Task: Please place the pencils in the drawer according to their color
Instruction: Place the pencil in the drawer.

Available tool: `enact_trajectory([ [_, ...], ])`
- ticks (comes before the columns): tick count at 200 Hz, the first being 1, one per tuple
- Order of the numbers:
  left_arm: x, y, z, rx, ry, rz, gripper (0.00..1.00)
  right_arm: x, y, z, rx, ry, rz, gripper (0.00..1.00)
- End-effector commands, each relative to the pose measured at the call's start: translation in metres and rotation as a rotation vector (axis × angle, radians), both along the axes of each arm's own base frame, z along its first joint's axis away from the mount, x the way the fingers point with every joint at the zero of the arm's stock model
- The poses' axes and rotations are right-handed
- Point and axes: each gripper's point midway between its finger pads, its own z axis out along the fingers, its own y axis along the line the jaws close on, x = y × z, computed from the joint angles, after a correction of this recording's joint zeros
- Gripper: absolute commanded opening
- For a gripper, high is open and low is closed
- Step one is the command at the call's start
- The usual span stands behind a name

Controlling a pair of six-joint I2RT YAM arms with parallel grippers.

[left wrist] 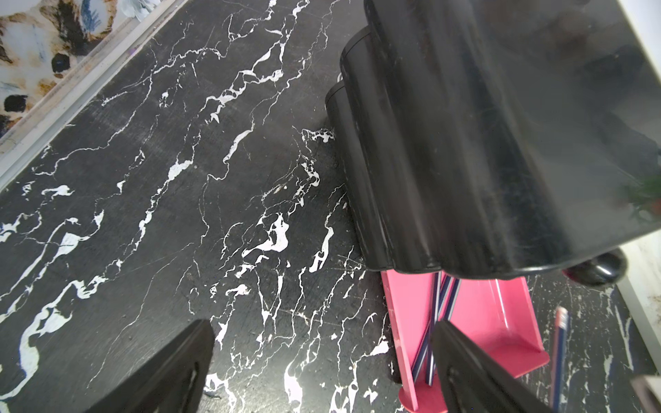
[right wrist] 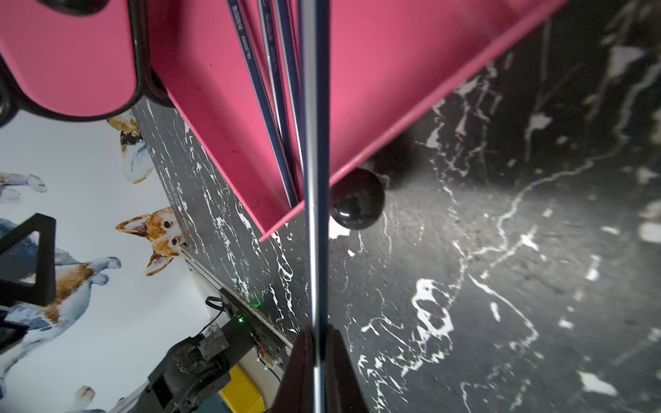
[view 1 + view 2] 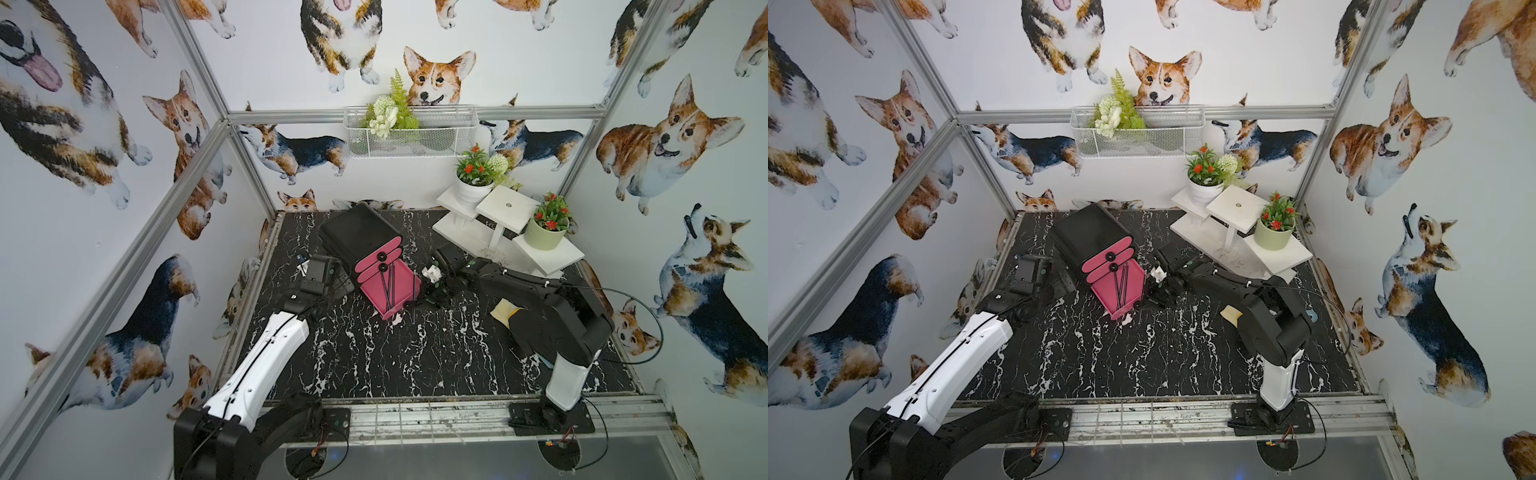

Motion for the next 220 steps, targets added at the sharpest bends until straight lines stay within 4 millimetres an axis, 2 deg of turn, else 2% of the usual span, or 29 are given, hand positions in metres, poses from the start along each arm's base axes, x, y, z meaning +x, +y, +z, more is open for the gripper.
enact_trajectory([
  [1, 0.001, 0.001, 0.002, -0.005, -0.017, 0.009, 1.00, 0.008, 0.025, 0.013, 0.077, -0.007, 0.022, 0.00],
  [102, 0.002, 0.003, 0.005, 0.004, -0.025, 0.010, 1.00, 0.031, 0.056, -0.004, 0.106, 0.030, 0.028, 0.00],
  [180, -0.001, 0.005, 0.003, 0.006, -0.019, 0.013, 1.00, 0.055, 0.066, -0.023, 0.045, 0.003, 0.022, 0.00],
  [214, -0.001, 0.006, 0.002, 0.005, -0.019, 0.014, 1.00, 0.066, 0.062, -0.029, -0.023, -0.038, 0.028, 0.00],
  [220, 0.000, 0.005, 0.002, 0.004, -0.018, 0.012, 1.00, 0.068, 0.062, -0.030, -0.030, -0.047, 0.027, 0.07],
])
